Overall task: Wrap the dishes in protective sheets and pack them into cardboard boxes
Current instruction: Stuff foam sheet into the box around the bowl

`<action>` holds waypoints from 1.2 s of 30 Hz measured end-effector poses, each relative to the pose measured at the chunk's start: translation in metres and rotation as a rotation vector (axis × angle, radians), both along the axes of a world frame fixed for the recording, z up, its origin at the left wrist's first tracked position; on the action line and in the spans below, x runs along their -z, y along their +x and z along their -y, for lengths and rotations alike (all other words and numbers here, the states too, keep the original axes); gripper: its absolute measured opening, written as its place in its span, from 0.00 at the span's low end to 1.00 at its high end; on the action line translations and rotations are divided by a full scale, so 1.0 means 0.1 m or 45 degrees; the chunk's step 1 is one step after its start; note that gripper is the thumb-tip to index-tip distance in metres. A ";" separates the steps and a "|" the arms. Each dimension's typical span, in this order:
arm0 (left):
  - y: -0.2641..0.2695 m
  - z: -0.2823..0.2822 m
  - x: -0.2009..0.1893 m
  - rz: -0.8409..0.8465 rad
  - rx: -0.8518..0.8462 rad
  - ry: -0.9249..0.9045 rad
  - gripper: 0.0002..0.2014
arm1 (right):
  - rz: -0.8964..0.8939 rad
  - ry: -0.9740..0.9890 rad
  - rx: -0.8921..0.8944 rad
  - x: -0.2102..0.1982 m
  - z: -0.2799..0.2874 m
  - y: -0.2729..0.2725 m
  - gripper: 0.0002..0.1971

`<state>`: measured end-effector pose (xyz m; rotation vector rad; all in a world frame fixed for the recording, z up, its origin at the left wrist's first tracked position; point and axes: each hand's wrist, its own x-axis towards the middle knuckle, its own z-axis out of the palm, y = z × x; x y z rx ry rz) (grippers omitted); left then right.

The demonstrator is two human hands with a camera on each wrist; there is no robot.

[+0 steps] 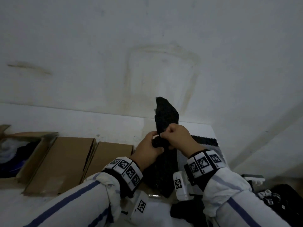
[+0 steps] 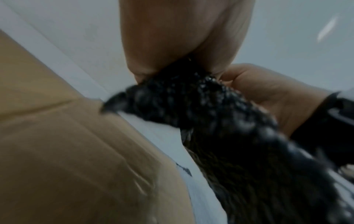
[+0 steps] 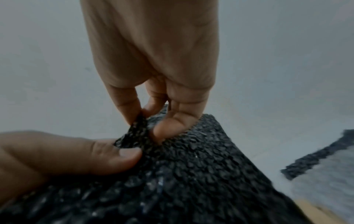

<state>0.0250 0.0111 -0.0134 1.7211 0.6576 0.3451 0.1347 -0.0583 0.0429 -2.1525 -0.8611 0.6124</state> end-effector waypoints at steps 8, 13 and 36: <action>-1.07 -0.76 -0.20 0.172 -0.309 -0.249 0.12 | -0.145 -0.111 -0.638 -0.11 -0.76 -0.78 0.29; -1.85 -1.21 -0.31 0.323 -0.389 -0.389 0.14 | -0.086 -0.221 -0.883 -0.22 -1.34 -1.49 0.33; -3.77 -2.40 -0.01 -0.066 -0.843 0.205 0.16 | -0.211 -0.246 -0.680 0.10 -2.71 -2.72 0.07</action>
